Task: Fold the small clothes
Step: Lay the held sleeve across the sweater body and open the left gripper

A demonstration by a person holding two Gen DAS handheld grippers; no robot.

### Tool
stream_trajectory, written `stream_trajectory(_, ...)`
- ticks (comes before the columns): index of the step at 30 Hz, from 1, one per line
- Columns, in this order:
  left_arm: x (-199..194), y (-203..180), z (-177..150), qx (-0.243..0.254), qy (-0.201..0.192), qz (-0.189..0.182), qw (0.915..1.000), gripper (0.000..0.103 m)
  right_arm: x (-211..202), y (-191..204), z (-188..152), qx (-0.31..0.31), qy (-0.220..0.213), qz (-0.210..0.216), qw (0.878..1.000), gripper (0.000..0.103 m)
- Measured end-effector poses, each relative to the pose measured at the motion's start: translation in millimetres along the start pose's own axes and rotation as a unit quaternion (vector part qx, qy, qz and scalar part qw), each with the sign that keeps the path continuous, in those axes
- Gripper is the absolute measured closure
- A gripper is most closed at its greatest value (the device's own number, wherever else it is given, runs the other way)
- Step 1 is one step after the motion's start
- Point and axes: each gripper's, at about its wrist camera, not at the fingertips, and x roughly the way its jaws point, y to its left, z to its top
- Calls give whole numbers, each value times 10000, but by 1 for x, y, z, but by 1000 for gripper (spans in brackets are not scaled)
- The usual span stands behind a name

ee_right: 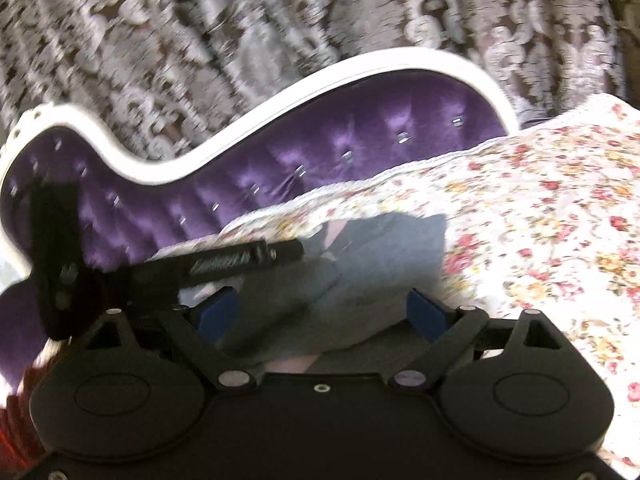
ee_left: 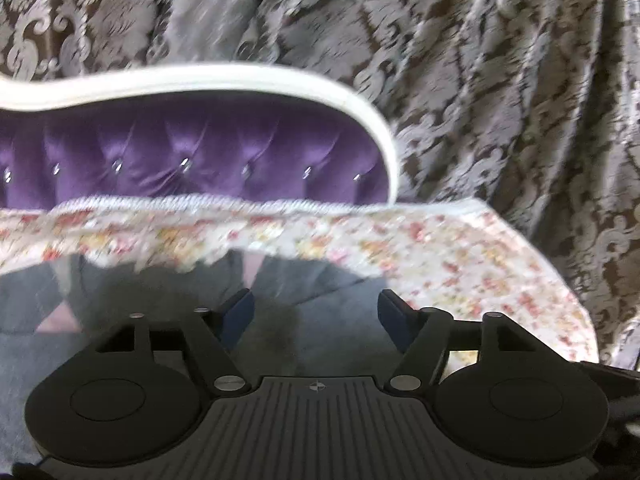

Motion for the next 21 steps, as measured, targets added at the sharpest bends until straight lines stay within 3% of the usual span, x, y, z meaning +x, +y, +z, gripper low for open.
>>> stream_trajectory(4,-4,-6,7,-26,-79,-103,9999,13,-6,-9,5,169,-199,-103,9996,11)
stream_trajectory(9,-21,-3,13,-347,-330,-174,9987,10,-12,-19,13,334,-382,-228,9985,10)
stream_trajectory(11,-35,7,14,-598,-429,-28,9973,4,-12,-23,13,388,-392,-271,9981,10)
stream_trajectory(15,-56,42,4,-1089,-312,678,9912,4,-9,-26,12,415,-314,-308,9982,10)
stream_trajectory(21,-73,100,-38,-1158,85,2005,9728,4,-1,-18,4,184,-171,-324,9992,10)
